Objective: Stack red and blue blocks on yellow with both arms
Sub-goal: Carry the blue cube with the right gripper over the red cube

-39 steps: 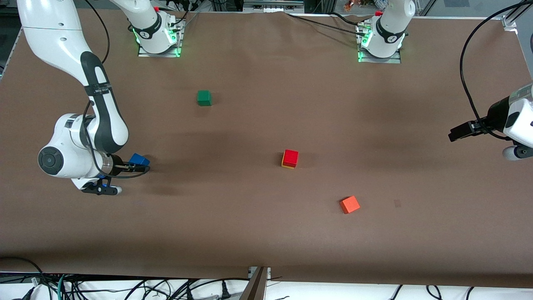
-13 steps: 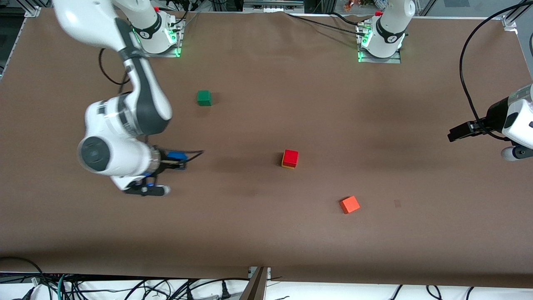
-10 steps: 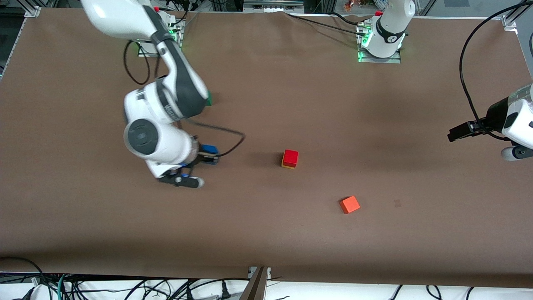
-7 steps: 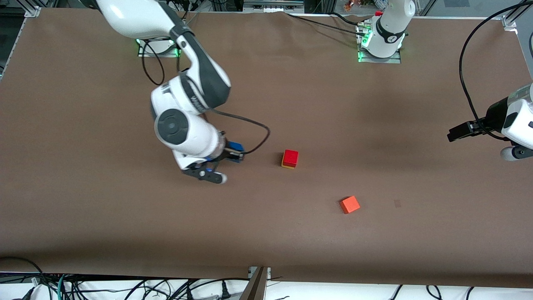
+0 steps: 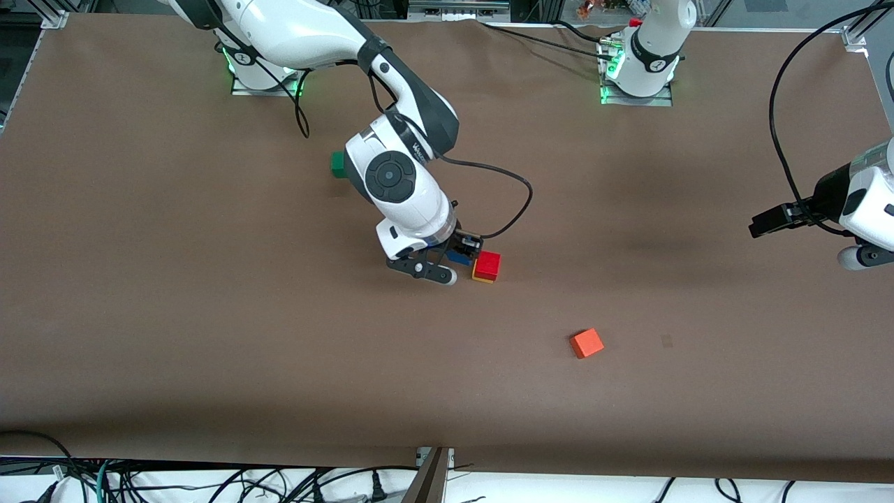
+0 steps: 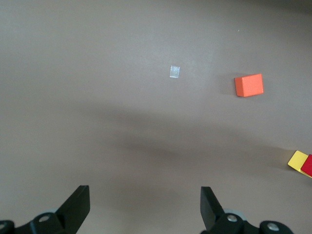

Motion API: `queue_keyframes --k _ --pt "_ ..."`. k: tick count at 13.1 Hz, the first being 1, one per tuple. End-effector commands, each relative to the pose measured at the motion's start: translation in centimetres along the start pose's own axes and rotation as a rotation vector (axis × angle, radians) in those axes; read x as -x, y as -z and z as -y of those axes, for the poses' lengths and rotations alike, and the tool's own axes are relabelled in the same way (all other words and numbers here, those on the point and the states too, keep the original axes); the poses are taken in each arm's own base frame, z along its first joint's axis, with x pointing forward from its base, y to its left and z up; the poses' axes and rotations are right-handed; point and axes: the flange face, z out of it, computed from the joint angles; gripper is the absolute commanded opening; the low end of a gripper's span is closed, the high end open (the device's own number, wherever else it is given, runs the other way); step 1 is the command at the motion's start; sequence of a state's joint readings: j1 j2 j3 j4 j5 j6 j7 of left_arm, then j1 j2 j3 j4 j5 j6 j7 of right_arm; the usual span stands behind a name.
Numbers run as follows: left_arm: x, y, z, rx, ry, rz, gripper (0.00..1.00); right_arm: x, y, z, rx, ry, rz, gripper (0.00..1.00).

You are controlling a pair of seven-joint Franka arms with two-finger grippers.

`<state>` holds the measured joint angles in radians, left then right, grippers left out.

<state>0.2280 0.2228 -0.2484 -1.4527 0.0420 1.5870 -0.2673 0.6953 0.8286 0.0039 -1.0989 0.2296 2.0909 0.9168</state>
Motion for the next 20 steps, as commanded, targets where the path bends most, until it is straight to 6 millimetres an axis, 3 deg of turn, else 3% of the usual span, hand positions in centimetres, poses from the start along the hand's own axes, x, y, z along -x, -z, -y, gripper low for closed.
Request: queue_keyframes --k 1,5,12,19,20 --pt "0.0 0.2 -0.1 0.023 -0.019 -0.004 1.0 1.5 -1.0 1.8 -0.017 0.016 -0.018 0.2" --pt "0.0 0.2 -0.2 0.023 -0.021 -0.003 1.0 2.5 -2.4 2.8 -0.046 0.031 -0.037 0.2" --pt "0.0 0.2 -0.2 0.023 -0.021 -0.004 1.0 1.3 -2.7 3.2 -0.093 0.036 -0.076 0.22" --pt "0.0 0.1 -0.3 0.023 -0.022 -0.001 1.0 1.0 -4.0 3.0 -0.1 0.035 -0.086 0.29" --pt "-0.1 0.0 -0.3 0.023 -0.022 -0.001 1.0 1.0 -4.0 3.0 -0.102 0.035 -0.087 0.34"
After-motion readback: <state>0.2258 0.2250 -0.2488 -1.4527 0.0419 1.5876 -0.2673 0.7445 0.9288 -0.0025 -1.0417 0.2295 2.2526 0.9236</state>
